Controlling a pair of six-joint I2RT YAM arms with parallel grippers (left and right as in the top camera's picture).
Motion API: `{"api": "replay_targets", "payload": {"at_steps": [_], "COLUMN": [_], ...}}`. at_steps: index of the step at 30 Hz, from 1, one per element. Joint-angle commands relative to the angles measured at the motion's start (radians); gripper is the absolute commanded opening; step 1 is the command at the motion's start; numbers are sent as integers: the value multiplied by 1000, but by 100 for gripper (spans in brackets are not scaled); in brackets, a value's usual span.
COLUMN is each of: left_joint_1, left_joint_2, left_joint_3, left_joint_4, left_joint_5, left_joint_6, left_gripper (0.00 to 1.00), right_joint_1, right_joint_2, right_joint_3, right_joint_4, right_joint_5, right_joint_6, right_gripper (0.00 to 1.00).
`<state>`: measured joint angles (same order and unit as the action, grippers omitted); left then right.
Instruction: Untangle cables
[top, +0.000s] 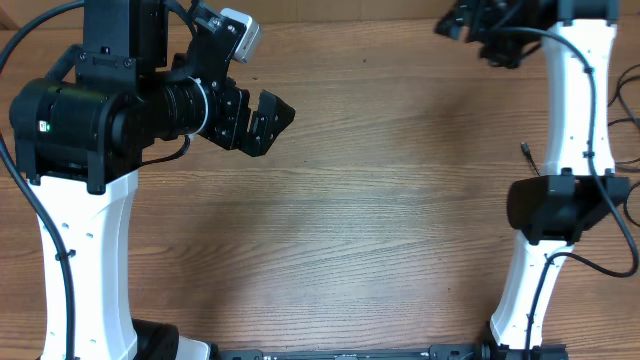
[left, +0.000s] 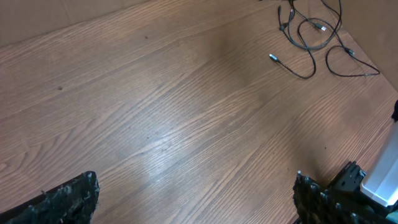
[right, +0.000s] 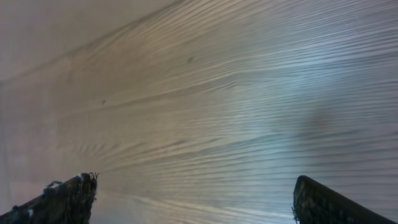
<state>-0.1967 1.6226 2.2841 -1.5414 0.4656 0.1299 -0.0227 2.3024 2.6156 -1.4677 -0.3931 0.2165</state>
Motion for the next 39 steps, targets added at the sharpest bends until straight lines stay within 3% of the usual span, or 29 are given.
{"api": "replay_targets", "payload": {"at_steps": [1, 39], "left_joint_1": [-6, -6], "left_joint_2": [-14, -12], "left_joint_3": [11, 11], "left_joint_4": [1, -18], "left_joint_5": [-5, -6], "left_joint_6": [-10, -10], "left_gripper": [99, 100], "right_joint_1": [32, 73], "right_joint_2": [0, 0], "right_joint_3": [0, 0], "right_joint_4": [-1, -1], "right_joint_5": [-5, -5], "right_joint_6": [0, 0], "right_gripper": [100, 100]}}
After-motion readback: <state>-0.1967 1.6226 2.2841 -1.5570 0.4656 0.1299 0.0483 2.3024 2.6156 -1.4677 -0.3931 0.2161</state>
